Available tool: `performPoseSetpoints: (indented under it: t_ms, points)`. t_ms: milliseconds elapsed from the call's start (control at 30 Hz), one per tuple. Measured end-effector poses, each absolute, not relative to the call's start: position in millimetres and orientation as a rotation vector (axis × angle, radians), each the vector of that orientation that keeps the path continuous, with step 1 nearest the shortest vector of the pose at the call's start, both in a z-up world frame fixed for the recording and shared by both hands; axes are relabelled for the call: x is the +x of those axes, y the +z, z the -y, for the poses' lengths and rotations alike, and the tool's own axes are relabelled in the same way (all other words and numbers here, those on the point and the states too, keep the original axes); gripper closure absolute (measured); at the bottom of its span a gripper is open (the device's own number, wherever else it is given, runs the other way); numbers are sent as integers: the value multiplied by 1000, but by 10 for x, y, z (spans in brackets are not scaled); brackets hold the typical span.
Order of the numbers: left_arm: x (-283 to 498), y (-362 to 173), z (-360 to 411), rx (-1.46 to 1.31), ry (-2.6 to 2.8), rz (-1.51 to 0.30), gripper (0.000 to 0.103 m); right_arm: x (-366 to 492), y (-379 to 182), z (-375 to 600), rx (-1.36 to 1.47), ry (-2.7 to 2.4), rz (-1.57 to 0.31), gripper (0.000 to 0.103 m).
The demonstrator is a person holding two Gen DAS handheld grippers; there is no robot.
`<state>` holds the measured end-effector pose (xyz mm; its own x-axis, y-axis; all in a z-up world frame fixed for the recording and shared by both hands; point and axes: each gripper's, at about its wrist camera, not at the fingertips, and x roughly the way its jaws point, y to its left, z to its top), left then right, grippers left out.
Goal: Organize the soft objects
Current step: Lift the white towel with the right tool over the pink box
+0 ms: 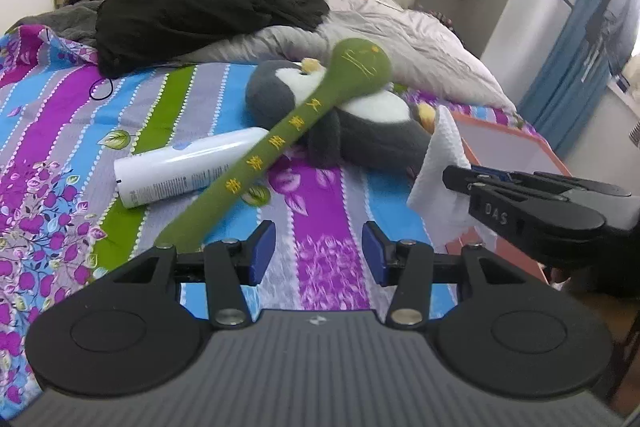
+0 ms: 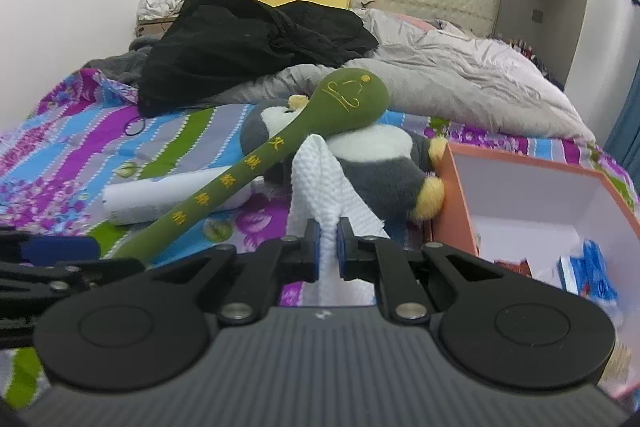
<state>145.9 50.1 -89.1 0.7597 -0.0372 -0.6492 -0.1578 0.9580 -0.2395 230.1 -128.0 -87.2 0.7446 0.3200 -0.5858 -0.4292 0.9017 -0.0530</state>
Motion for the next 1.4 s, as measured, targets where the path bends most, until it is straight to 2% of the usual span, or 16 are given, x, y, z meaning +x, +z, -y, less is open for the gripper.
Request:
performPoseSetpoints:
  t_ms: [667, 1033, 1400]
  points:
    - [1195, -598, 36, -185, -26, -752, 49, 1710, -809, 1916, -4, 391, -742, 91]
    - [1234, -507, 161, -155, -21, -761, 49, 1611, -604, 2084, 11, 381, -682, 90]
    - [1588, -65, 381, -133, -107, -701, 49, 1837, -275, 2321, 25, 350, -624, 90]
